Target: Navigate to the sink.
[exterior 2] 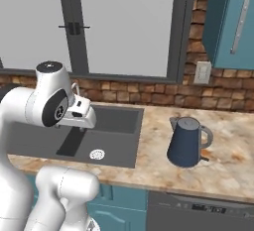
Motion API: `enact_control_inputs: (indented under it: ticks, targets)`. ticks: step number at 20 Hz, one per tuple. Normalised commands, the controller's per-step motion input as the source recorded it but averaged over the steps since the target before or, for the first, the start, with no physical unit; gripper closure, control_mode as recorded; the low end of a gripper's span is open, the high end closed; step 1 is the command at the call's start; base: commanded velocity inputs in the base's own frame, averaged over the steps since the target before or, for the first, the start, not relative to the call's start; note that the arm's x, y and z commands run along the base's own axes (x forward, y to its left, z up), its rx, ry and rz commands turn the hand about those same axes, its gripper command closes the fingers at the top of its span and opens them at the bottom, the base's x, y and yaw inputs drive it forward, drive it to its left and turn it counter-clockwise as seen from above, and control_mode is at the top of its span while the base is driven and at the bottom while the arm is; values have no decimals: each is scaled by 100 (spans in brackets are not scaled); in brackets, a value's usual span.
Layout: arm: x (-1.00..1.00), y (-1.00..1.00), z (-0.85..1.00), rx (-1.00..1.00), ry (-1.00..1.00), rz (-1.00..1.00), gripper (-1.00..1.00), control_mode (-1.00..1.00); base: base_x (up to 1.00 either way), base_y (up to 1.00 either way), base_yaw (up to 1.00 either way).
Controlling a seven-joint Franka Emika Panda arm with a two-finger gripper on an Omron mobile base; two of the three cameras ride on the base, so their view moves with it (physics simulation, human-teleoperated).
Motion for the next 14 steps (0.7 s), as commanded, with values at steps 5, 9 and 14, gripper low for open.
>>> enact_control_inputs:
  ticks: [5,9,14]
  targets:
    - [0,0,0,0,0,0,-100,100,-53,25,15]
    - [0,0,0,0,0,0,-100,100,-16,66,19]
    - [0,0,0,0,0,0,-100,100,33,77,13]
